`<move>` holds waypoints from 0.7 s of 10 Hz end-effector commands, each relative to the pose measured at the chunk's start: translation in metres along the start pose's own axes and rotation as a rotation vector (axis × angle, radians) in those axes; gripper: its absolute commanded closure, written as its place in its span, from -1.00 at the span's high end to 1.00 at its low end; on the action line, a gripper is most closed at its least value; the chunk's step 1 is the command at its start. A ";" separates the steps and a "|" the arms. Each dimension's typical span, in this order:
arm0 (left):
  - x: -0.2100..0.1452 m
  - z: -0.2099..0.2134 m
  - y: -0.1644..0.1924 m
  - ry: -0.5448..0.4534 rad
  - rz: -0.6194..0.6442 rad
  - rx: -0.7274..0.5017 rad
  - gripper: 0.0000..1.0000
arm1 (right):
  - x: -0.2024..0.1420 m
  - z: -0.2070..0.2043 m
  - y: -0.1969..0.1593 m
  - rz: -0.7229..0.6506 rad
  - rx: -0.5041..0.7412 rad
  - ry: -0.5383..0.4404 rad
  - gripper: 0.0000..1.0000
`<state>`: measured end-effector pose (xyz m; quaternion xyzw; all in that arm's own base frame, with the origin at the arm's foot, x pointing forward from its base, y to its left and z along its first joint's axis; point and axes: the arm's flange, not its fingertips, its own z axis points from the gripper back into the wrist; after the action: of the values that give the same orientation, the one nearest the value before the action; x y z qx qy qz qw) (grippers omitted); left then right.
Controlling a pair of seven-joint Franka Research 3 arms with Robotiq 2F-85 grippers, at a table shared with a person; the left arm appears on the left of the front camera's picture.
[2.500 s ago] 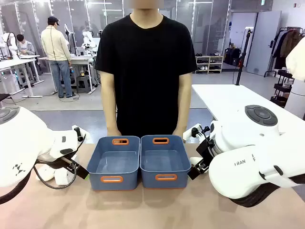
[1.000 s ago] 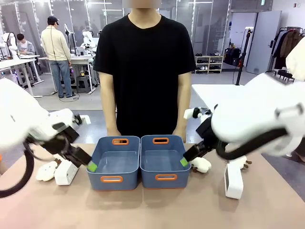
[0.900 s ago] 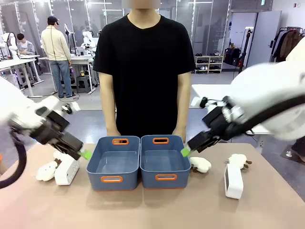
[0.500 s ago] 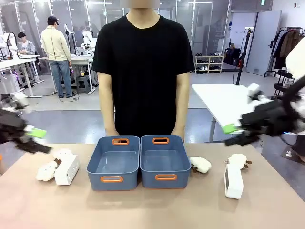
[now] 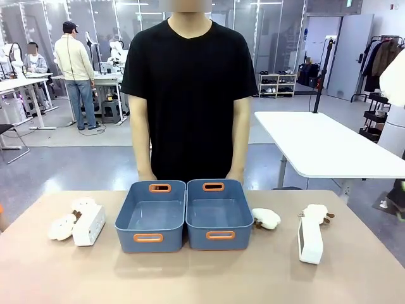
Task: Sort the digital clocks into the basket.
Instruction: Pick up the Digital clock from the table and place it into the empty Plastic storage basket.
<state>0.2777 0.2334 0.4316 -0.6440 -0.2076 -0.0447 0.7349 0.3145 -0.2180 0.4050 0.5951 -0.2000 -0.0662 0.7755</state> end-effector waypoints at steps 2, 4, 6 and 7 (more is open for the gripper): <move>-0.001 0.027 -0.001 -0.082 -0.024 0.067 1.00 | -0.011 0.032 -0.011 -0.033 0.066 -0.130 1.00; 0.008 0.014 0.007 -0.072 -0.005 0.089 1.00 | -0.006 0.022 -0.010 -0.004 0.050 -0.084 1.00; -0.008 0.036 -0.005 -0.090 -0.008 0.063 1.00 | -0.016 0.040 -0.016 -0.060 0.039 -0.119 1.00; -0.008 0.036 -0.005 -0.090 -0.008 0.063 1.00 | -0.016 0.040 -0.016 -0.060 0.039 -0.119 1.00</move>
<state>0.2646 0.2637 0.4341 -0.6180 -0.2420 -0.0099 0.7480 0.2877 -0.2515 0.3944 0.6106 -0.2282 -0.1191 0.7489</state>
